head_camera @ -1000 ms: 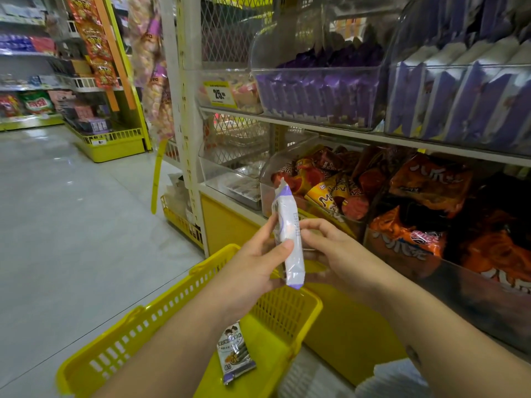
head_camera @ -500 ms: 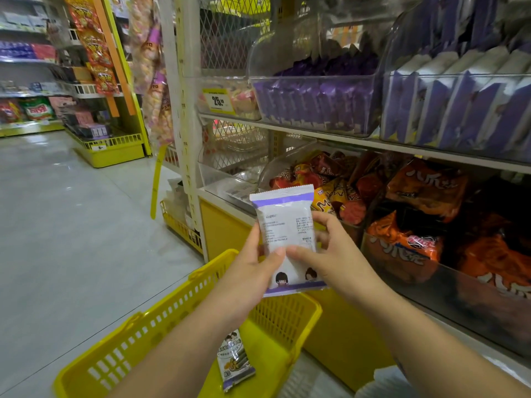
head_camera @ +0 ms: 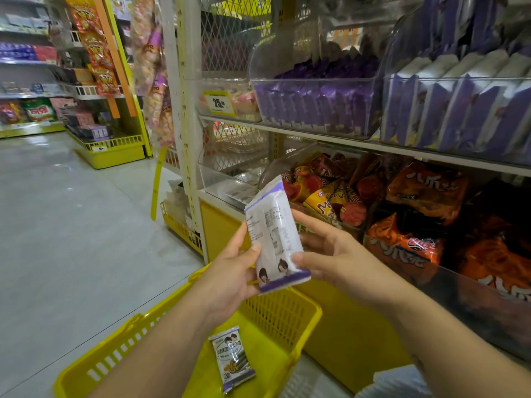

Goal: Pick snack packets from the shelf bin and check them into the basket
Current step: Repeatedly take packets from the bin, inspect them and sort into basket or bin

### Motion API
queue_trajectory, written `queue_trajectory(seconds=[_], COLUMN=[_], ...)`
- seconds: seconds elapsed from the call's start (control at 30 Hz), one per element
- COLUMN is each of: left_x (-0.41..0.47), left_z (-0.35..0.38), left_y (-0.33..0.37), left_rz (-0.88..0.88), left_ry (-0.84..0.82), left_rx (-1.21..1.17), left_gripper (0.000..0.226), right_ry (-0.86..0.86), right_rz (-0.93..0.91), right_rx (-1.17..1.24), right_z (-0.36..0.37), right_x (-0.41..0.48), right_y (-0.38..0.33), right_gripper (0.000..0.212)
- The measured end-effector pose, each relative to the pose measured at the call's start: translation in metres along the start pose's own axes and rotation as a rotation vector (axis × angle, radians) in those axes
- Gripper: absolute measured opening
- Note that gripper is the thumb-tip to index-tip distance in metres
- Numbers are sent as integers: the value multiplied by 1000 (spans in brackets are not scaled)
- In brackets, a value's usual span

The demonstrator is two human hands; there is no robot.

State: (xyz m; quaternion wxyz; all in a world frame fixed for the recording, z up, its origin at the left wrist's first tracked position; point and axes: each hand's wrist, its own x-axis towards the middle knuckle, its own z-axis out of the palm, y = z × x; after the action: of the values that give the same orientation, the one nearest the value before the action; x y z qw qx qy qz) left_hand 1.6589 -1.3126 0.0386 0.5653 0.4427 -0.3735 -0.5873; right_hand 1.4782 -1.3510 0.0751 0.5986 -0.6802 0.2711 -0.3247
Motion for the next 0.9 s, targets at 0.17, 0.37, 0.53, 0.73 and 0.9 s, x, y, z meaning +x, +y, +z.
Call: queue_trajectory(seconds=[0.17,0.37,0.53,0.73,0.9], left_x=[3,0,-3,-3,-2], left_z=[-5,-3,1,10,11], left_y=[2,11,16,9,5], left_rz=[-26,27,137,190,201], left_ry=[25,40,34,50,83], left_rx=[-51,-16,39,48,29], left_gripper=[59,73,73,73,57], right_ry=[-104,-183,-84,67,94], right_rz=[81,56,6,-84,-101], right_rx=[277,113,-244,-354,-425], right_z=[-10,-22,-15,-4,2], right_x=[-1,-1,1,1,1], right_y=[-2,1,11,19,19], right_gripper=[65,67,80,84,89])
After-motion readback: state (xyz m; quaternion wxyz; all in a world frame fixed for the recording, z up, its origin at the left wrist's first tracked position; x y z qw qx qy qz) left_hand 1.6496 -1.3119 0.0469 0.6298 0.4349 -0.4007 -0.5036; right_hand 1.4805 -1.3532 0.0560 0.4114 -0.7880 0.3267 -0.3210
